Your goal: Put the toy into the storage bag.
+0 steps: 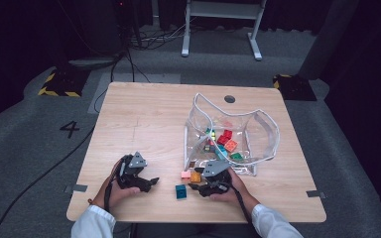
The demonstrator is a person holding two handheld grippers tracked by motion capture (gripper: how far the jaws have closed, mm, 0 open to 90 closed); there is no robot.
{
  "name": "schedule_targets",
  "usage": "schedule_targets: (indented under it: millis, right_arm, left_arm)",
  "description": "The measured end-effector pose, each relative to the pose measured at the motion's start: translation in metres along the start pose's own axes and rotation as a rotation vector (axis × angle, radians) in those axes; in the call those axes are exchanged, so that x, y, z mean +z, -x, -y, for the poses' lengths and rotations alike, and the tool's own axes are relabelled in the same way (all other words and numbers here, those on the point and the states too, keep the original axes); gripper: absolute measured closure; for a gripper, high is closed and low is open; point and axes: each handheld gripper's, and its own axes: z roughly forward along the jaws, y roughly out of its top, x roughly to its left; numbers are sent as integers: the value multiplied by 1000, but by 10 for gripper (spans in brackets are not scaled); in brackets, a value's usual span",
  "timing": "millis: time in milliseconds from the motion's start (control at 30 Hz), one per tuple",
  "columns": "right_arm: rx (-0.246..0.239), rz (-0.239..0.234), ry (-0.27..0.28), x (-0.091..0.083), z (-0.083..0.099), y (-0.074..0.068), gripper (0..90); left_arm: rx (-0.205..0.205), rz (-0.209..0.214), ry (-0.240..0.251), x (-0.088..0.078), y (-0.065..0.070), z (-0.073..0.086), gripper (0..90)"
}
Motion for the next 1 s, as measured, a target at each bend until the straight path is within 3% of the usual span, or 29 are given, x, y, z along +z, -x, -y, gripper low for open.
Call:
schedule_targets:
  millis: [67,133,300,567,667,1000]
  right_arm:
    - [-7,-8,-21,0,0,0,451]
    - [9,-21,-16,-1,0,0,491]
    - [-3,-35,-8,-2,2,0,588]
    - [11,-54,4,-13,6,0,592]
    - [-5,-58,12,-19,9,2,592]
    - [1,-40,2,-42,21,7,593]
  left_arm:
    - [0,-1,0,0,0,0,117]
    - [1,-1,0,0,0,0,117]
    - [0,0,0,0,0,0,117]
    - [2,1,-2,0,0,0,117]
    - [0,2,-3,0,0,0,117]
    - [1,0,-3,0,0,0,117]
